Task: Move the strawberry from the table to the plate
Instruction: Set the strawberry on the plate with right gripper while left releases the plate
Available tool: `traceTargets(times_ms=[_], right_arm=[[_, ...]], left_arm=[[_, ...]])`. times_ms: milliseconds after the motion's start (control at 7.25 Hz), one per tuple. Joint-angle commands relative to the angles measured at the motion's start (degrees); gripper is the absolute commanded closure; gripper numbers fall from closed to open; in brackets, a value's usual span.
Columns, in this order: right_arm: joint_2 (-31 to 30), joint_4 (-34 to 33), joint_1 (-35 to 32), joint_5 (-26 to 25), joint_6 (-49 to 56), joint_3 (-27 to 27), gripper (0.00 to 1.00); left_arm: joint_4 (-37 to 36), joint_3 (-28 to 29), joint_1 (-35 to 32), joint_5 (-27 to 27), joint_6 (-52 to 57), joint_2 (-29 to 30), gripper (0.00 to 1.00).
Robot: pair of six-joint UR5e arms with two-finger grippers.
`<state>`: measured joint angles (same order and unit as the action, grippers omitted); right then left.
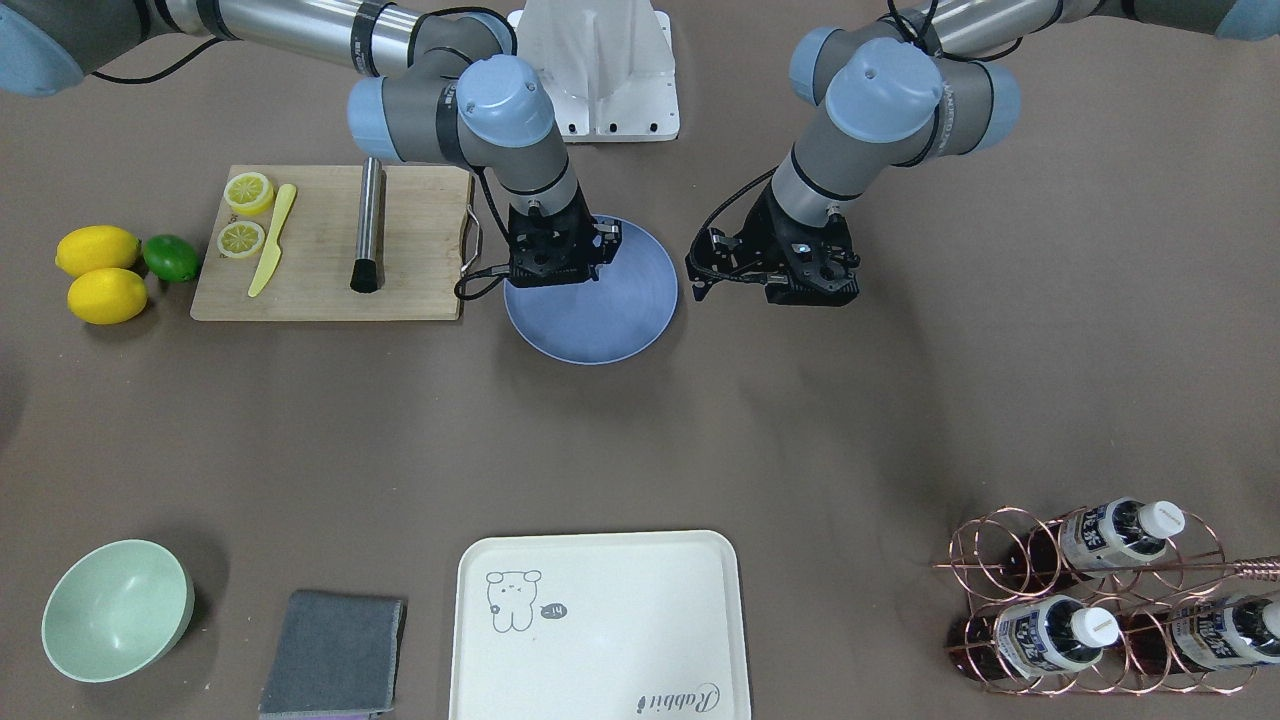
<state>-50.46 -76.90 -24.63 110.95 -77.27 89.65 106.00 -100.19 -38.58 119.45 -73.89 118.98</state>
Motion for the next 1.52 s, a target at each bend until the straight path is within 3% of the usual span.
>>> traceTargets(times_ms=[0,138,414,690,966,1241,1379], right_arm=[[0.54,-0.01,0.46,-0.64,-0.25,-0.27,0.09],[0.54,0.08,0.29,-0.73,-0.34,-0.27,0.01],[0.63,-0.27,-2.85,0.49,-0.16,0.95,0.01],[-1.99,-2.97,-15.19,11.33,1.41,4.98,0.01],[-10.66,-8.68,-28.75,19.98,20.91,10.95,0.00],[-15.77,-14.92,-42.45,25.17,45.06,10.89,0.00],[-18.59,-17.47,-47.65,25.63,53.89,10.98,0.00]], left_arm=[[0.00,-0.26,-0.09,-0.01,-0.02,-0.76,0.03],[0.00,-1.66,-0.17,0.00,0.07,-2.16,0.03],[0.00,-2.20,-0.17,-0.09,0.07,-2.70,0.03],[-0.35,-3.85,-1.22,-0.09,0.07,-2.61,0.02],[-2.70,-5.79,-6.12,1.56,2.24,-2.70,0.02],[-12.69,-13.67,-13.06,3.41,17.31,-7.23,0.02],[-14.14,-15.54,-17.97,6.29,24.95,-11.18,0.02]])
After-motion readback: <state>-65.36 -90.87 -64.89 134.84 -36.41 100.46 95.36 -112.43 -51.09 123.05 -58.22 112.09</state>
